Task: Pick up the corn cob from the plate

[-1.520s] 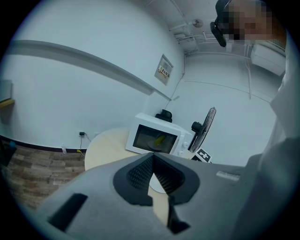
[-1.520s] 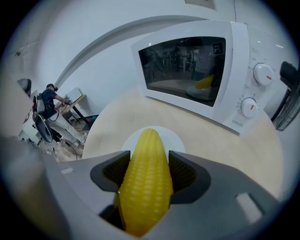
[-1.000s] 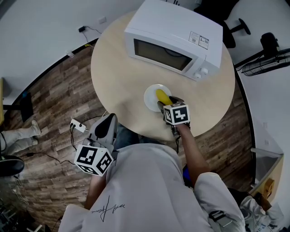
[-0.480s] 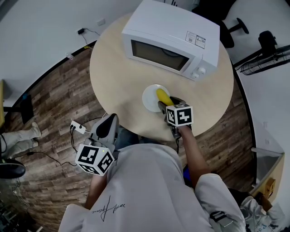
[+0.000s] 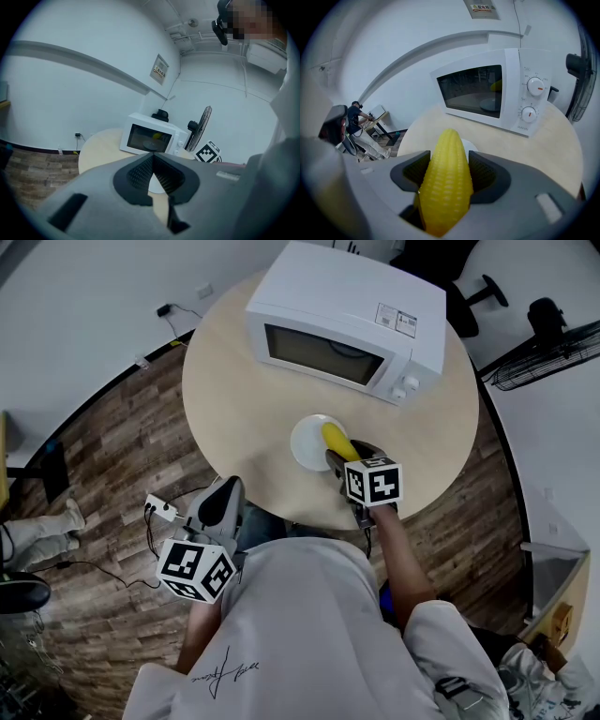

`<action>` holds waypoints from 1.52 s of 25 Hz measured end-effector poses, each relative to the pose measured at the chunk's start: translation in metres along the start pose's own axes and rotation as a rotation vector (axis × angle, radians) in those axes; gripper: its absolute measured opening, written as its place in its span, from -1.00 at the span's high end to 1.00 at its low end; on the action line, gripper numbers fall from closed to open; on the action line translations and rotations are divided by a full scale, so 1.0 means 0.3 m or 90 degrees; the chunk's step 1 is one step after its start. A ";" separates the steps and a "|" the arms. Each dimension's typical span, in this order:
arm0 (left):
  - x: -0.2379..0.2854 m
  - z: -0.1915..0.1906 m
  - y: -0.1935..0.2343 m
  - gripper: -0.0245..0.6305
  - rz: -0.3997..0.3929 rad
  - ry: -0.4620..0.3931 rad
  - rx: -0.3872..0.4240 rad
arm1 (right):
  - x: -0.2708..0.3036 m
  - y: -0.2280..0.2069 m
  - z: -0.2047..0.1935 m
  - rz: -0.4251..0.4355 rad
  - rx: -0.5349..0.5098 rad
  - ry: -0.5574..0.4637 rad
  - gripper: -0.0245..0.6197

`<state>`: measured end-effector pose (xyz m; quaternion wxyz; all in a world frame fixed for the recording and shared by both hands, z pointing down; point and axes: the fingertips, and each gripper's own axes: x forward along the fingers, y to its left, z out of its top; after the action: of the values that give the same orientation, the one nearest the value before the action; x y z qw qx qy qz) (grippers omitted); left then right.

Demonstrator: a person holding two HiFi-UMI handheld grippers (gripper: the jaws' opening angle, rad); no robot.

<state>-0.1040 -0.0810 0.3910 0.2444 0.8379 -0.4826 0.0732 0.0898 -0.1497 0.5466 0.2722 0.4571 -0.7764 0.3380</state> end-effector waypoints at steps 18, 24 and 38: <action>0.013 -0.034 -0.007 0.95 -0.004 0.014 0.004 | -0.114 0.019 0.055 0.001 -0.009 -0.056 0.09; 0.012 -0.036 -0.015 0.95 -0.009 0.015 0.004 | -0.143 0.028 0.055 0.005 -0.009 -0.068 0.09; 0.009 -0.058 -0.033 0.95 -0.023 0.016 0.006 | -0.218 0.068 0.067 0.019 -0.014 -0.102 0.09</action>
<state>-0.0923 -0.0706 0.4037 0.2478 0.8466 -0.4639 0.0817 0.0977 -0.1236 0.4805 0.2094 0.4679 -0.8061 0.2956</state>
